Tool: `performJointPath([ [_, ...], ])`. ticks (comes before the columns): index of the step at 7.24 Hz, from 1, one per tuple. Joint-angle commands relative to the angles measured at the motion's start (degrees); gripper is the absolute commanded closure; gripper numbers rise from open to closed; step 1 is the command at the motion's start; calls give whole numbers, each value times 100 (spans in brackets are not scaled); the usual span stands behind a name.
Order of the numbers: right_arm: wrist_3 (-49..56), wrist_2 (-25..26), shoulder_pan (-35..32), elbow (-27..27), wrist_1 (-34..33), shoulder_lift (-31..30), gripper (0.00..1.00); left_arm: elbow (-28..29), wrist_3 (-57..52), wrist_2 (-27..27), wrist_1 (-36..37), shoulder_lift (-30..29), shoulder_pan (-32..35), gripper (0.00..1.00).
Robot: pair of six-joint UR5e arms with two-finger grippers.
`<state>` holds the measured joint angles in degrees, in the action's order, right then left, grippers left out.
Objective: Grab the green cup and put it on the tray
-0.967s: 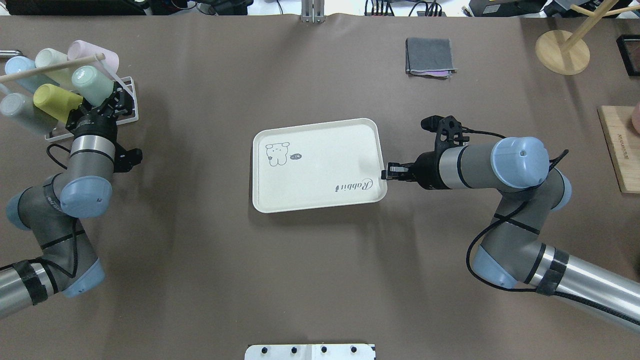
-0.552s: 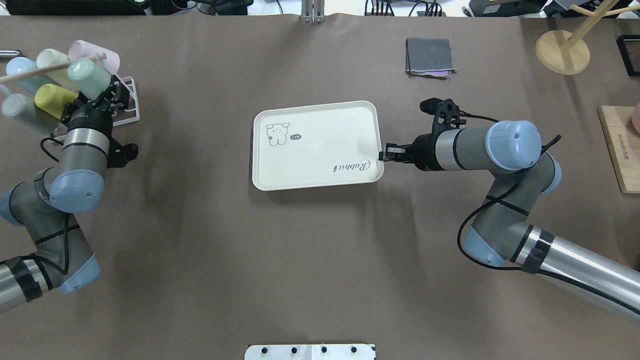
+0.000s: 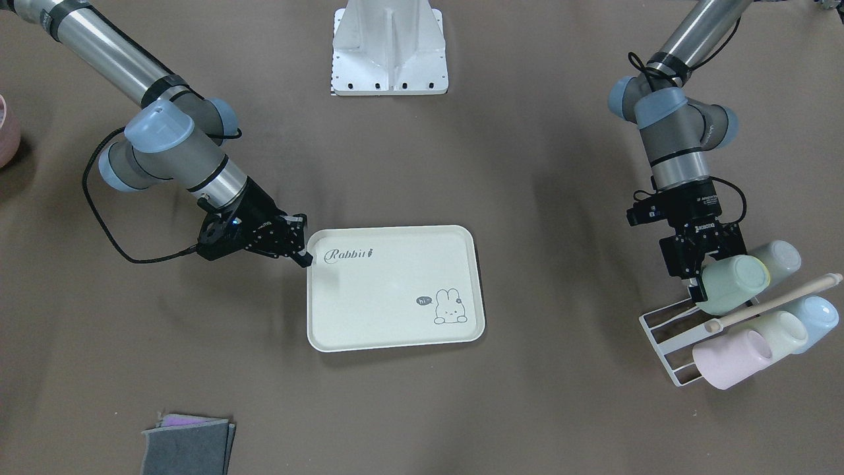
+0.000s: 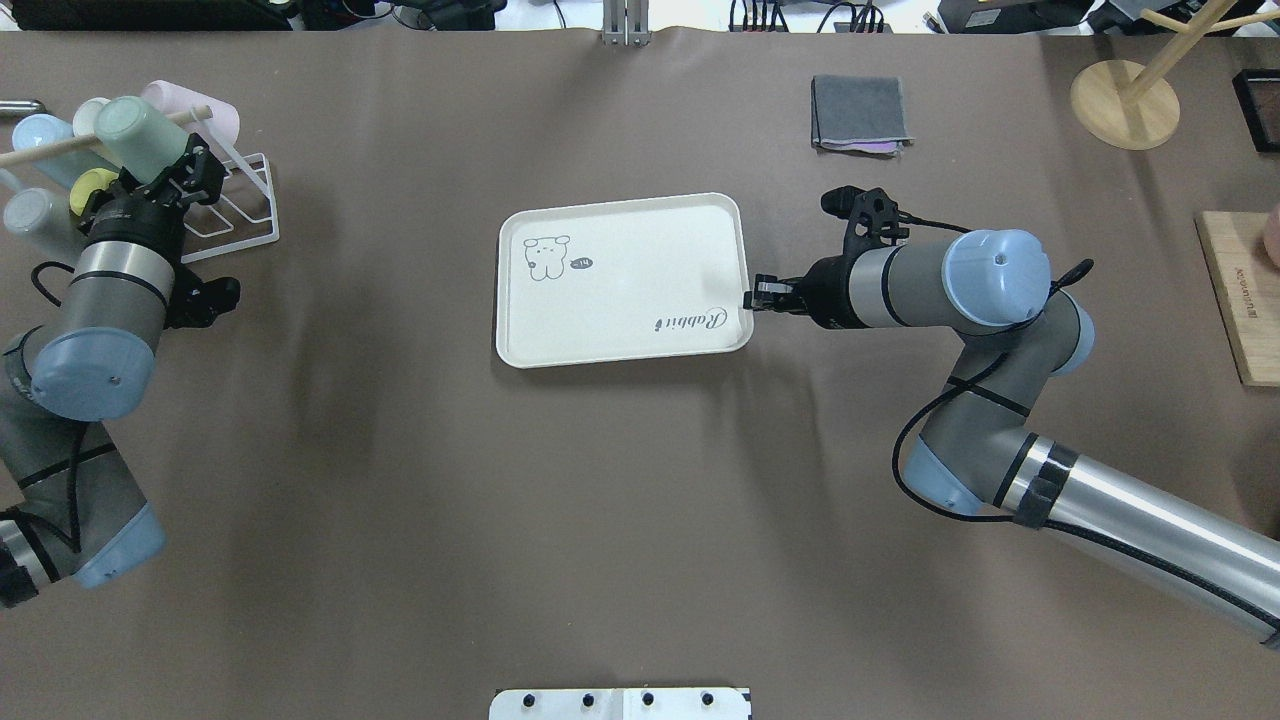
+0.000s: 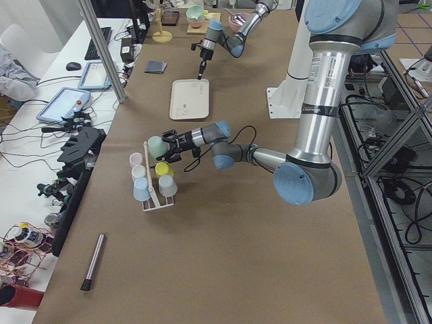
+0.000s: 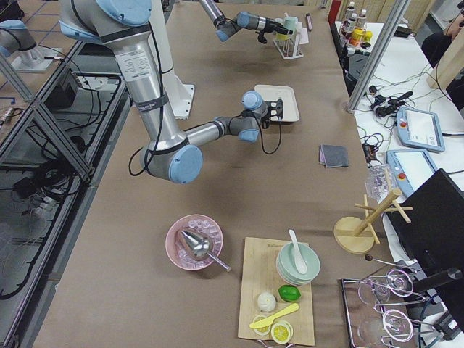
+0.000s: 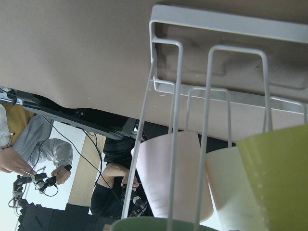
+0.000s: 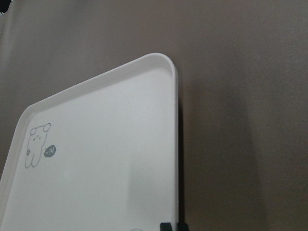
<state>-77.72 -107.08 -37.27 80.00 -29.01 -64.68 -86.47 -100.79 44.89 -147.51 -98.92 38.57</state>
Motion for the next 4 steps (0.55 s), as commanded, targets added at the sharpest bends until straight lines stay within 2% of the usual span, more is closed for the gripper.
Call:
performJointPath([
  [1, -33, 3, 18, -20, 1, 17, 100, -421, -19, 90, 12, 249, 63, 17],
  [2, -33, 3, 18, -28, 1, 25, 100, -606, -19, 90, 20, 355, 81, 18],
  [3, -33, 3, 18, -29, 1, 25, 55, -721, -2, 116, 3, 365, 168, 18],
  [4, -33, 3, 27, -29, 18, 25, 1, -818, 146, 299, -110, 356, 247, 18],
])
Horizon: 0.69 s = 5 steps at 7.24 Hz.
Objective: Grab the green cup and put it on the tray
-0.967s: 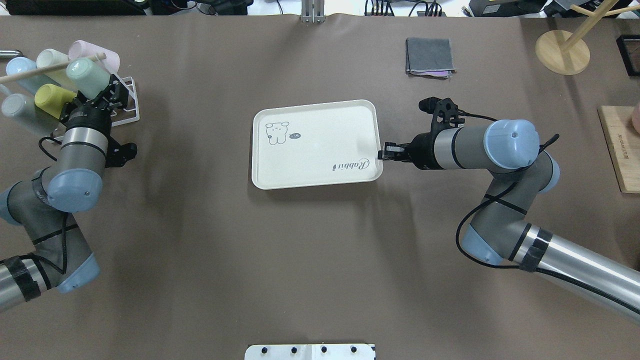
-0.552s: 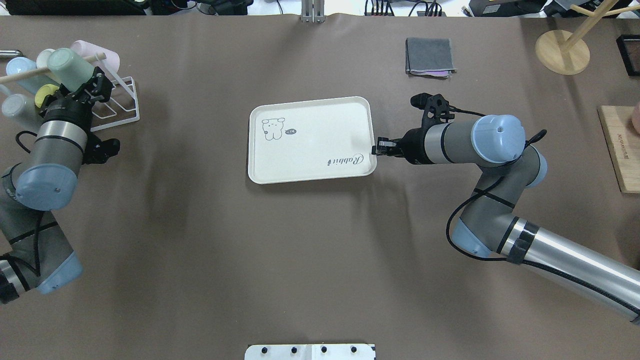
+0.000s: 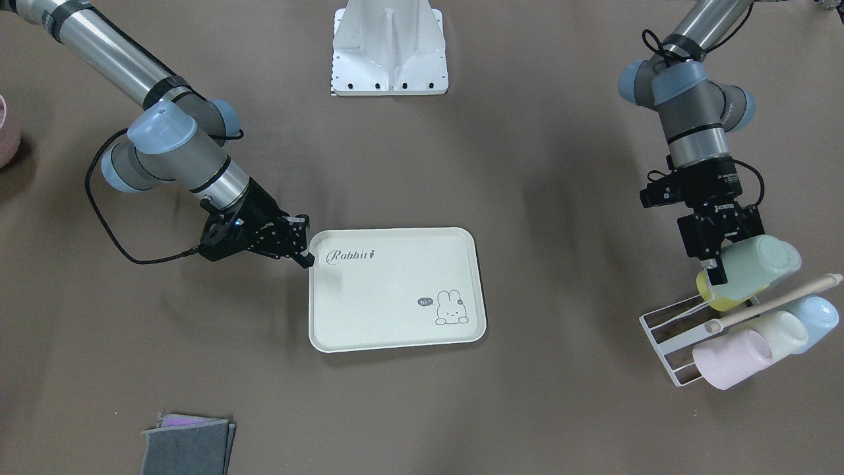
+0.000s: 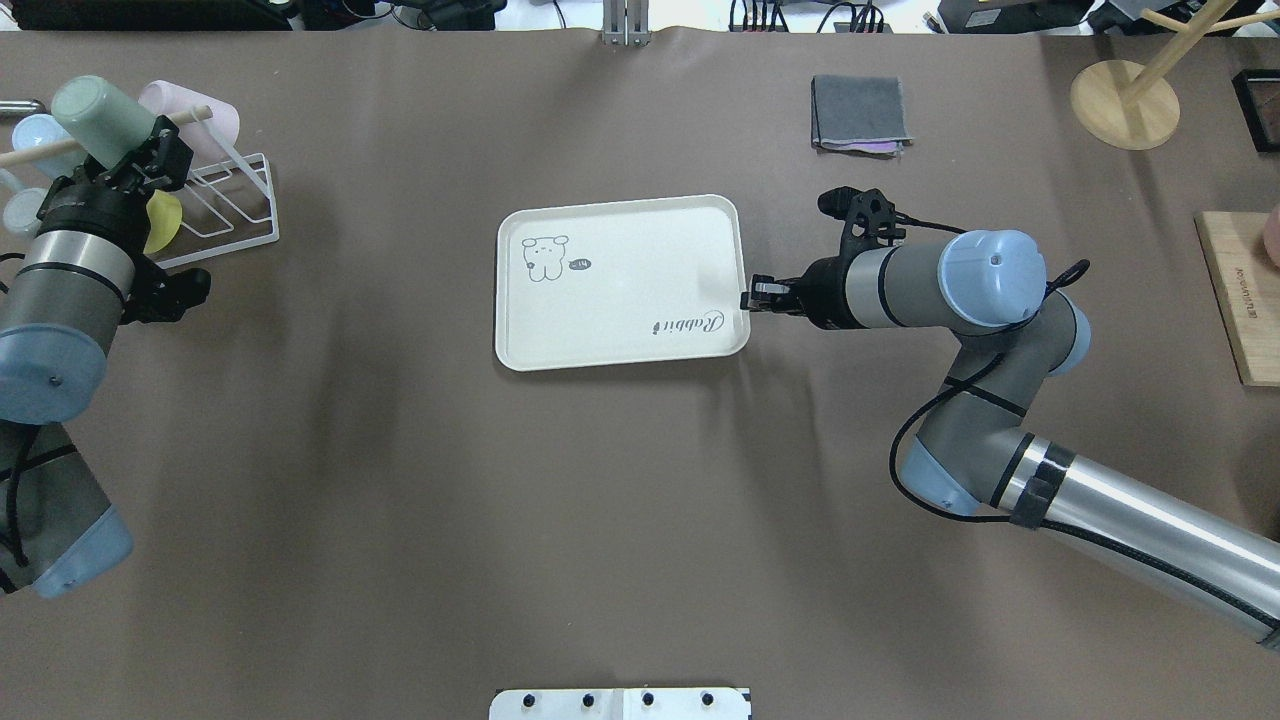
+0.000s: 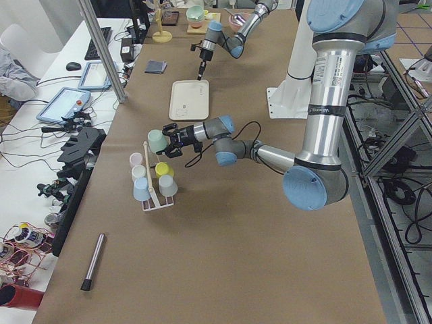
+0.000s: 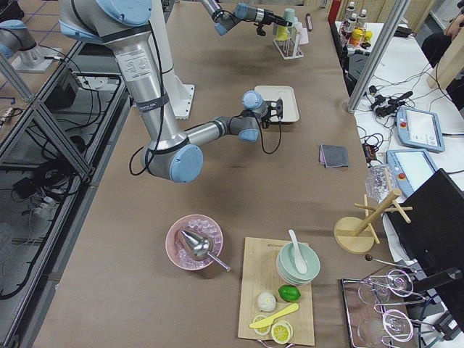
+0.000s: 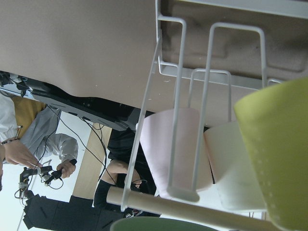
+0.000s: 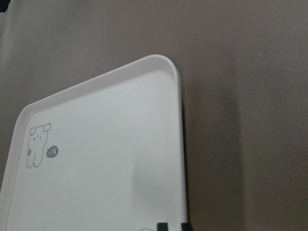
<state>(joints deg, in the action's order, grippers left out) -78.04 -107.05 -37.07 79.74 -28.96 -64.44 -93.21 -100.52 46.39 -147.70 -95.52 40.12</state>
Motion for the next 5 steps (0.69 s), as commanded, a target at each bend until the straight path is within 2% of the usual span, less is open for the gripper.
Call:
performJointPath([
  [1, -1, 0, -2, 6, 13, -7, 0, -180, 555, 169, -284, 16, 101, 18],
  [4, 42, -96, -334, 216, -39, -130, 0, -206, 2967, 467, -593, -19, 84, 17],
  [5, 52, -79, -449, 487, -100, -322, 0, -224, 4334, 990, -646, -20, 84, 16],
])
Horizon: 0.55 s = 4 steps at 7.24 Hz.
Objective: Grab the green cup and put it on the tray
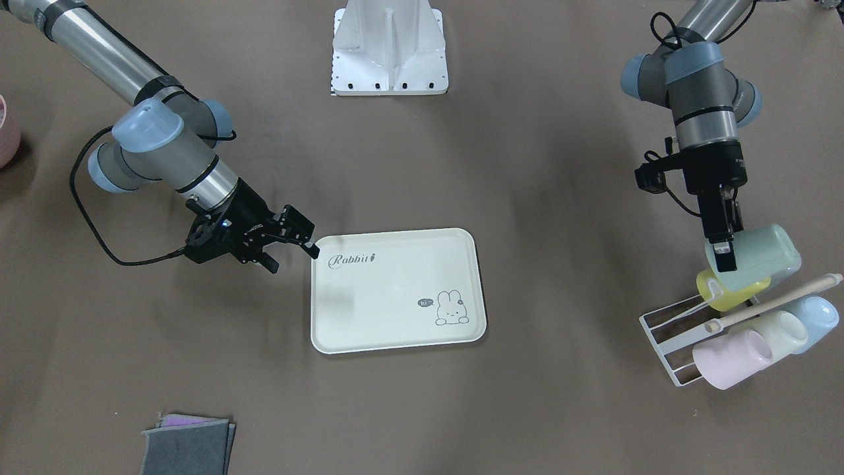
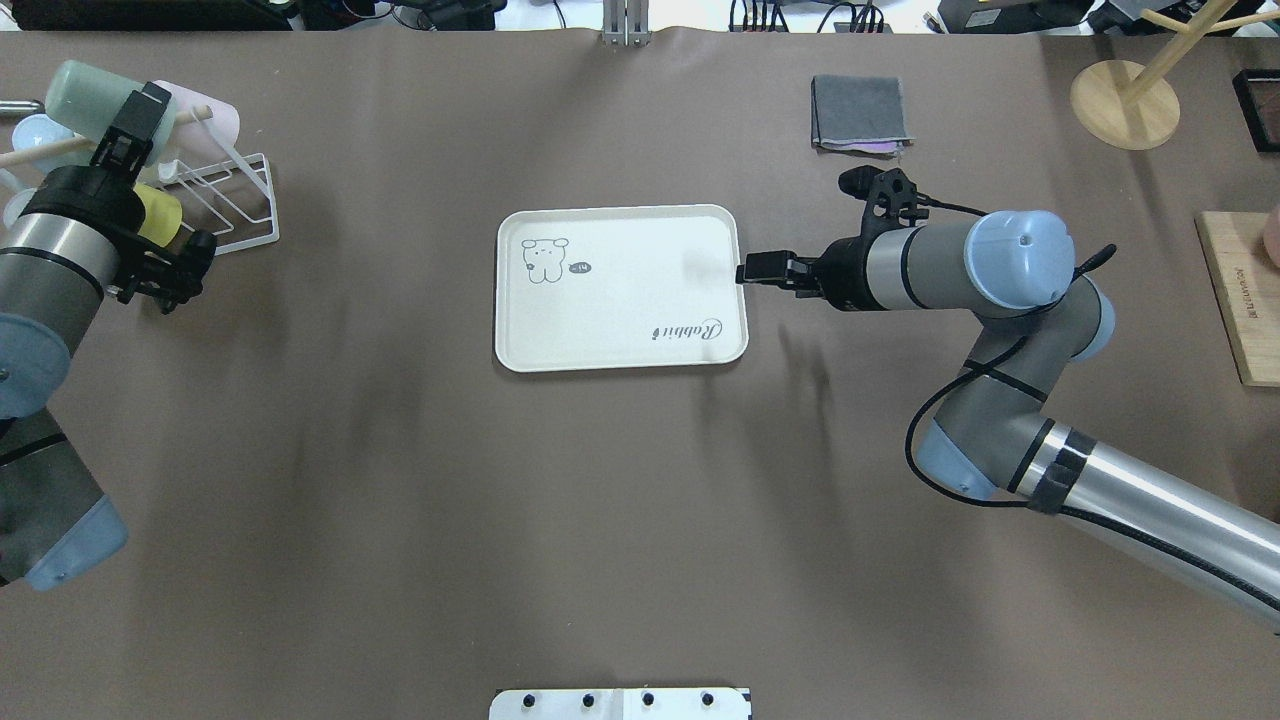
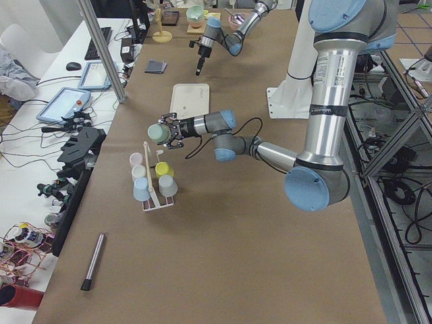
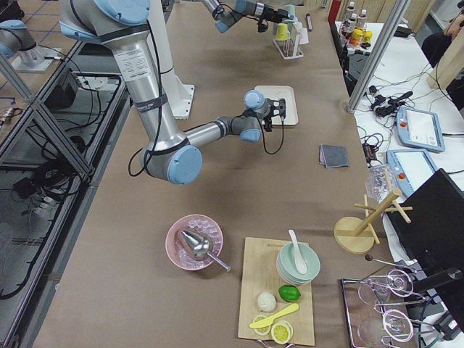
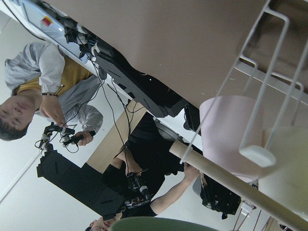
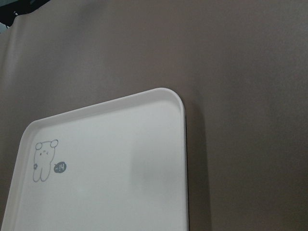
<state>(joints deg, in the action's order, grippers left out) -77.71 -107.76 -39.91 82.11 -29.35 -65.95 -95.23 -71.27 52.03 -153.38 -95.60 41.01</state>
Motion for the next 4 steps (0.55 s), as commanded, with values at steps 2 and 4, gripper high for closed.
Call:
performJointPath([
  [2, 27, -322, -429, 1704, -1443, -890, 0, -205, 3059, 764, -104, -37, -32, 17],
  [4, 759, -755, -981, 2386, -2274, -1434, 0, -364, 4239, 782, -69, -456, -84, 17],
])
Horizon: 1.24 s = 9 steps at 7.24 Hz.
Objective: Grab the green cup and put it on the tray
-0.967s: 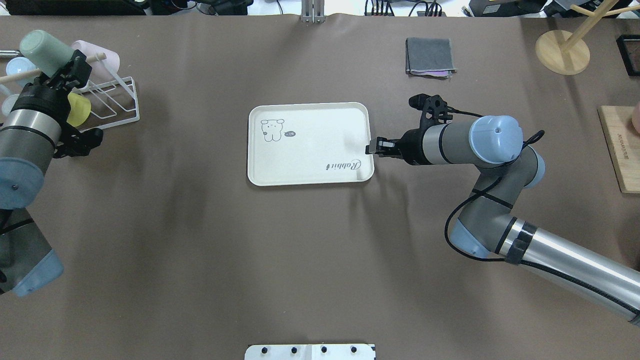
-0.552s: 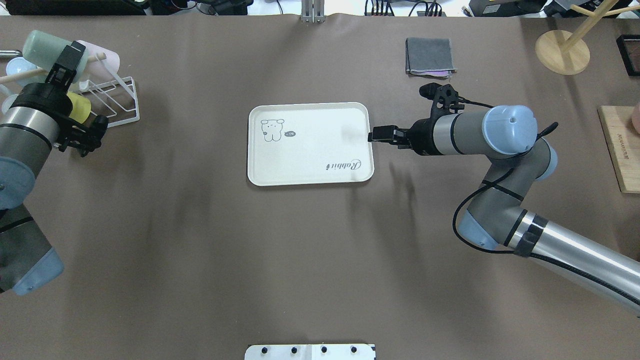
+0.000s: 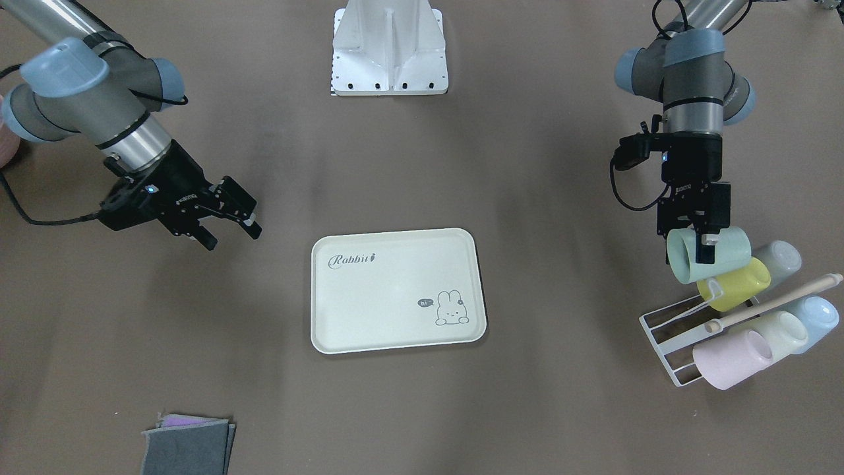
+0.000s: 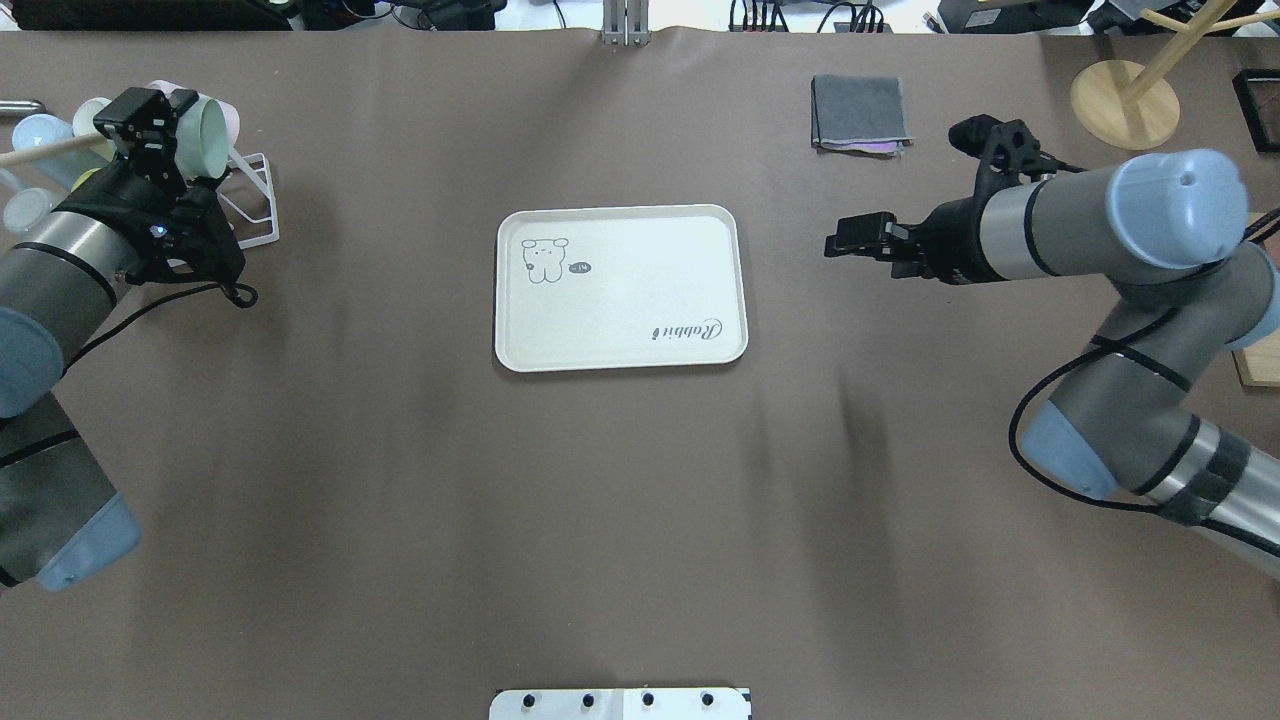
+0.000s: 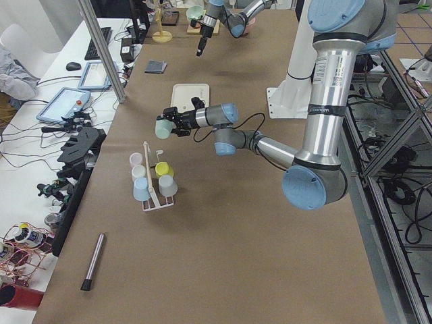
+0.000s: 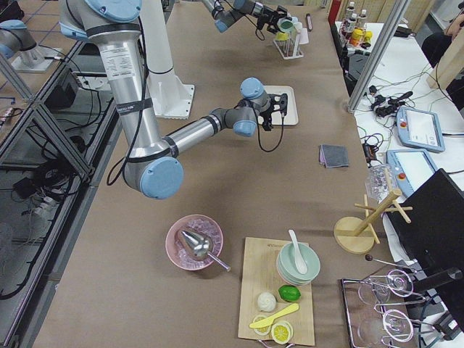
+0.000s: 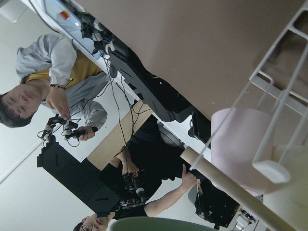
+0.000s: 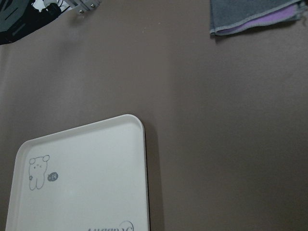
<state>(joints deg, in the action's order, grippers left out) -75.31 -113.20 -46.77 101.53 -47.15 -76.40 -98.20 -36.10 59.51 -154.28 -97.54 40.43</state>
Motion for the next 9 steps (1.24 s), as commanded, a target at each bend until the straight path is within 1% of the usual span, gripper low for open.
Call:
performJointPath([
  [1, 1814, -394, -698, 890, -1393, -715, 0, -42, 1519, 269, 73, -596, -105, 17],
  [2, 3158, -483, -1033, 1338, -2359, -979, 0, 63, 1883, 350, 91, -896, -219, 17],
  [3, 4164, -501, -1393, 1560, -3073, -1112, 0, 247, 2340, 351, 65, -1090, -403, 17],
  [4, 5053, -501, -1675, 1693, -3498, -1279, 0, 622, 3179, 359, 21, -1222, -605, 17],
  [5, 6254, -492, -2026, 1703, -3711, -1559, 0, 887, 3771, 351, 12, -1450, -754, 17],
  [6, 7188, -492, -2421, 1668, -3913, -1719, 0, 1012, 4186, 316, 21, -1644, -1052, 17],
  [7, 7711, -492, -2938, 1677, -4246, -1790, 0, 1239, 4773, 315, 12, -1863, -1281, 17],
  [8, 8334, -536, -3344, 1685, -4641, -1930, 0, 1363, 5292, 315, 30, -2031, -1353, 17],
  [9, 8671, -1206, -3861, 1572, -5245, -1992, 0, 1521, 5541, 324, 38, -2259, -1362, 17],
])
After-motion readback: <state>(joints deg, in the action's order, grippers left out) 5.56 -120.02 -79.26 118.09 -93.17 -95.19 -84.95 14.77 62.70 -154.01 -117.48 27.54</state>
